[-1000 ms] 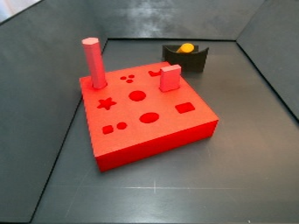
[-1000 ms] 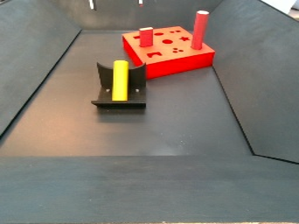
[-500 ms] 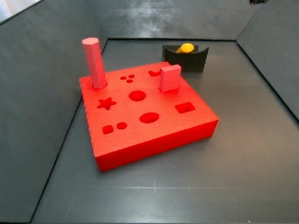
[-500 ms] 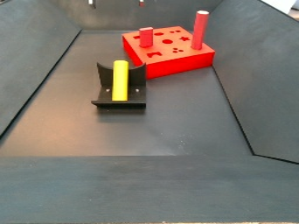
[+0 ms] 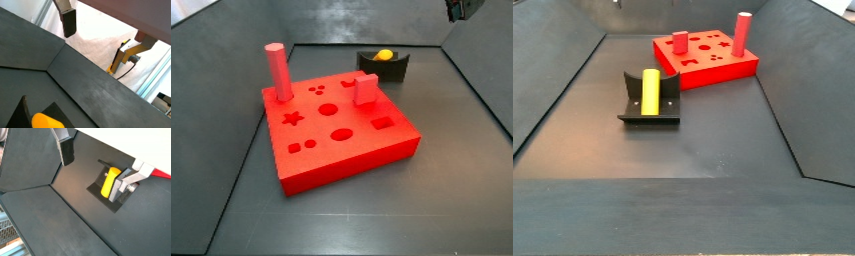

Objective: Pick up the oval object. Move up. Place the oval object on the fixture. Regrasp the oval object. Move to above the board. Insert the oval object.
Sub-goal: Regrasp the oval object.

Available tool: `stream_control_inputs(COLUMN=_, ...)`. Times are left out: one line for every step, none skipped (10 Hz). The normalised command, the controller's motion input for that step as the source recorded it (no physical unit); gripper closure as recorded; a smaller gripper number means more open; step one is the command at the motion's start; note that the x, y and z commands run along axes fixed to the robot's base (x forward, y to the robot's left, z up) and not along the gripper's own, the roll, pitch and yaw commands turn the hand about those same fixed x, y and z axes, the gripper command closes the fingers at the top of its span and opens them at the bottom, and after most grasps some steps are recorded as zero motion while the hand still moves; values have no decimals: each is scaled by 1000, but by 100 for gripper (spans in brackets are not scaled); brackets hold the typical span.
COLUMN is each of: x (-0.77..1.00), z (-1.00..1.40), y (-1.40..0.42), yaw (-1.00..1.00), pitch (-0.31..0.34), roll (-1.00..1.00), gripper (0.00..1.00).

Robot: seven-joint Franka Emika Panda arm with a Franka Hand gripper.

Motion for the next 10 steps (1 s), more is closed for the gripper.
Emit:
stream_control_inputs(x=29, z=-1000, y=75, yaw=189, pitch=107, roll=100, gripper=0)
stream_control_inputs(x=35, z=-1000, y=74, yaw=200, pitch=82, roll=85, gripper=0)
stream_control_inputs(x=48, z=-1000, y=67, yaw=198, pitch=36, roll=73, gripper=0)
stream_control_inputs(x=54, z=-1000, y=64, yaw=193, pitch=5, roll=68, gripper=0)
stream_control_inputs(x=63, z=-1000, y=59, yaw=166, pitch=-68, roll=59, gripper=0)
stream_control_inputs(x=69, z=-1000, y=57, yaw=153, pitch=-92, roll=58, gripper=0)
stream_control_inputs(x=80, z=-1000, y=54, yaw=107, pitch=-123, roll=68, gripper=0)
stream_control_inputs(x=92, z=-1000, y=48, yaw=60, pitch=-140, roll=78, gripper=0)
stream_control_inputs(x=101, z=-1000, y=43, yaw=26, pitch=-136, roll=86, gripper=0)
stream_control_inputs(x=106, z=-1000, y=35, yaw=-5, pitch=-117, roll=85, gripper=0)
